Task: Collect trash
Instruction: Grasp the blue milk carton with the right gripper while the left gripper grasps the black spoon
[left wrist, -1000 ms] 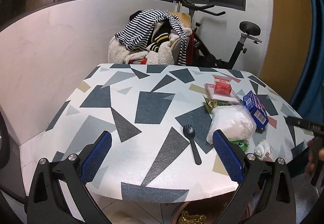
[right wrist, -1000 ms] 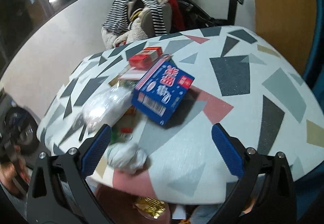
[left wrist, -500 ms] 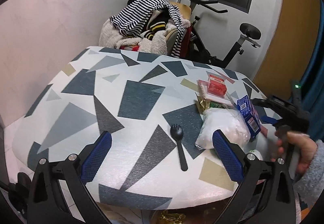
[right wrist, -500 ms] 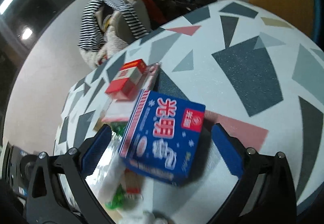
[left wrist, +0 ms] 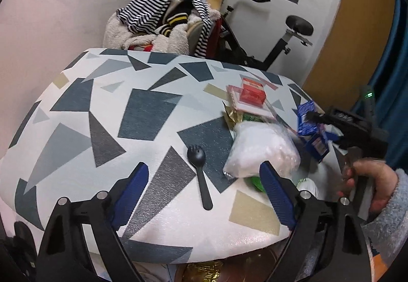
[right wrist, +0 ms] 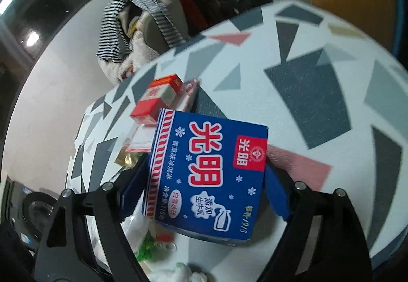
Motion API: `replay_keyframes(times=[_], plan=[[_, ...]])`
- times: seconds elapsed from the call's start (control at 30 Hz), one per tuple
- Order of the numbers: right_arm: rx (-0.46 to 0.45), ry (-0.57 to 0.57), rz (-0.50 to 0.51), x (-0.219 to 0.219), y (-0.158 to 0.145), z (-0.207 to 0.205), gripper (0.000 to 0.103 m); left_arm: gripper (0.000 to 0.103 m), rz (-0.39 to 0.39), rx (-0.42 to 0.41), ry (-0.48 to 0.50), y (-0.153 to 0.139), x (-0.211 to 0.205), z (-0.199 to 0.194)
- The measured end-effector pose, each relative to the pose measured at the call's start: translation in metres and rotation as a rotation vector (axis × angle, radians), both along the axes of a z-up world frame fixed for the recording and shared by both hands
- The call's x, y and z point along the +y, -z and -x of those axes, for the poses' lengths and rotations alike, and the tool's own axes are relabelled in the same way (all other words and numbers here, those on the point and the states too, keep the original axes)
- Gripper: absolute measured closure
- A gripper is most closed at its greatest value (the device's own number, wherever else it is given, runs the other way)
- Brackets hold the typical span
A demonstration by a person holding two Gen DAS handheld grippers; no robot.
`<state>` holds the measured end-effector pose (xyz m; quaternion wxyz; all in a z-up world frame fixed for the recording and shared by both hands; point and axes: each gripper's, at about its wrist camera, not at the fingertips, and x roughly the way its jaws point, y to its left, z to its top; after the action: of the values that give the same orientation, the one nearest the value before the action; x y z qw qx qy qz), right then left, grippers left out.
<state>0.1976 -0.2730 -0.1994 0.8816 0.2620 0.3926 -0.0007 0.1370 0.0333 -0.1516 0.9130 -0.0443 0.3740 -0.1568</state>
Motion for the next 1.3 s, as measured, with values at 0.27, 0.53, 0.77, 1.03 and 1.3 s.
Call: replay_keyframes(times=[0.27,0.53,0.77,1.03,1.3], plan=[[-0.116,-0.041,0.057,0.004,-0.017,0.058,0.022,0.036,-0.035,0.087,-0.005,0.029,-0.004,-0.011],[-0.137,-0.063,0.101,0.012,-0.014,0.094,0.022,0.05,-0.101,0.176,0.006,0.064,-0.014,-0.043],[-0.128,-0.05,0.104,0.009,-0.01,0.108,0.021,0.054,-0.241,0.151,0.033,0.076,-0.038,-0.06],[-0.126,-0.059,0.112,0.011,-0.01,0.113,0.022,0.094,-0.266,0.13,0.05,0.075,-0.04,-0.064],[-0.143,-0.076,0.122,0.016,-0.015,0.127,0.022,0.094,-0.188,0.117,0.024,0.054,-0.019,-0.051]])
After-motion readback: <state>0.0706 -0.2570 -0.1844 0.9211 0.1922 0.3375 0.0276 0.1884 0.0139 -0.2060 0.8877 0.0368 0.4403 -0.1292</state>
